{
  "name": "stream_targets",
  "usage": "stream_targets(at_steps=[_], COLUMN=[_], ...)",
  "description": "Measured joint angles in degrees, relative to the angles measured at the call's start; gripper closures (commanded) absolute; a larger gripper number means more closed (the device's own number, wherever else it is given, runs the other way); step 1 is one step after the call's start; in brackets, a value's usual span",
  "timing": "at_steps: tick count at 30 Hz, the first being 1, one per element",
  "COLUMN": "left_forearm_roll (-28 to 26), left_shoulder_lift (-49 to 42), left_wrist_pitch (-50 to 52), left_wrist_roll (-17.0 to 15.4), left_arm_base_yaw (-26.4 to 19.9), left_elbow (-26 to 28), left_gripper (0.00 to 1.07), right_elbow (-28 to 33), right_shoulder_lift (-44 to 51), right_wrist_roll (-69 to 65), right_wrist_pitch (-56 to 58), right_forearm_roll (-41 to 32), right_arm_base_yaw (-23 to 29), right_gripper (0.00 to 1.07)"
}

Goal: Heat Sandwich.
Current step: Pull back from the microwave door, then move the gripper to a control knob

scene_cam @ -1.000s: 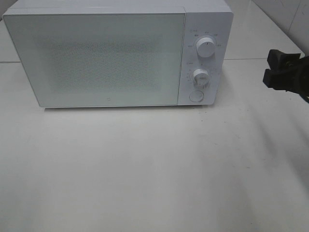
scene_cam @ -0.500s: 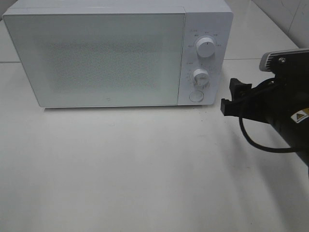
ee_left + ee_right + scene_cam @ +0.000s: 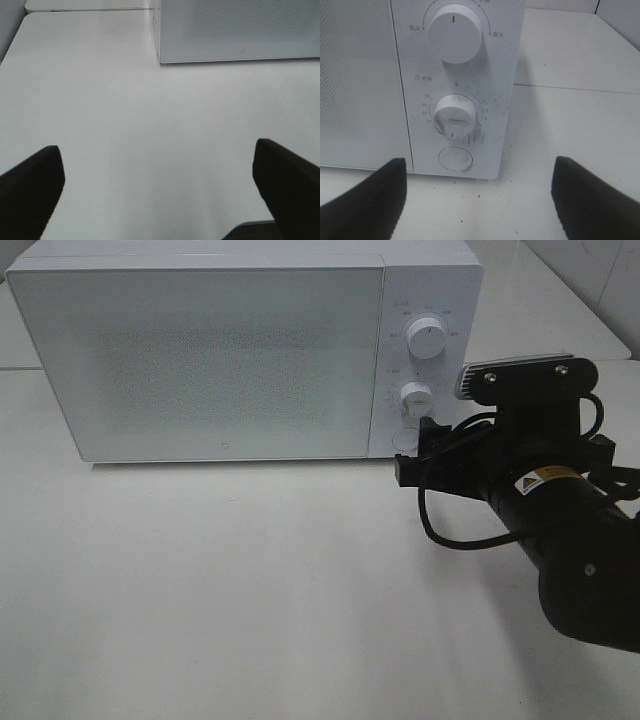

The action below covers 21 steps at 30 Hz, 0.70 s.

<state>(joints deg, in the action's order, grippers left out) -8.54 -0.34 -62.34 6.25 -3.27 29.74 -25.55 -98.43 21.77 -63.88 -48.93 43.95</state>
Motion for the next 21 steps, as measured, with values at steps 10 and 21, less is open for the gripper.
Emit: stream_targets(at_steps=[10, 21], left_forearm_roll=[0.00, 0.00], left_shoulder_lift=[0.00, 0.00], left_wrist_pitch=[0.00, 0.00], left_wrist_roll=[0.00, 0.00], left_arm_base_yaw=[0.00, 0.00], left_elbow=[0.00, 0.00], left_gripper=[0.09, 0.09], right_elbow=[-0.86, -8.48], right_shoulder_lift=[-2.98, -10.08], right_wrist_roll=[-3.27, -4.24], right_wrist_pitch=[-2.12, -1.20], right_forearm_roll=[-0.74, 1.89], right_arm_base_yaw=[0.00, -2.81], right_gripper=[0.31, 0.31])
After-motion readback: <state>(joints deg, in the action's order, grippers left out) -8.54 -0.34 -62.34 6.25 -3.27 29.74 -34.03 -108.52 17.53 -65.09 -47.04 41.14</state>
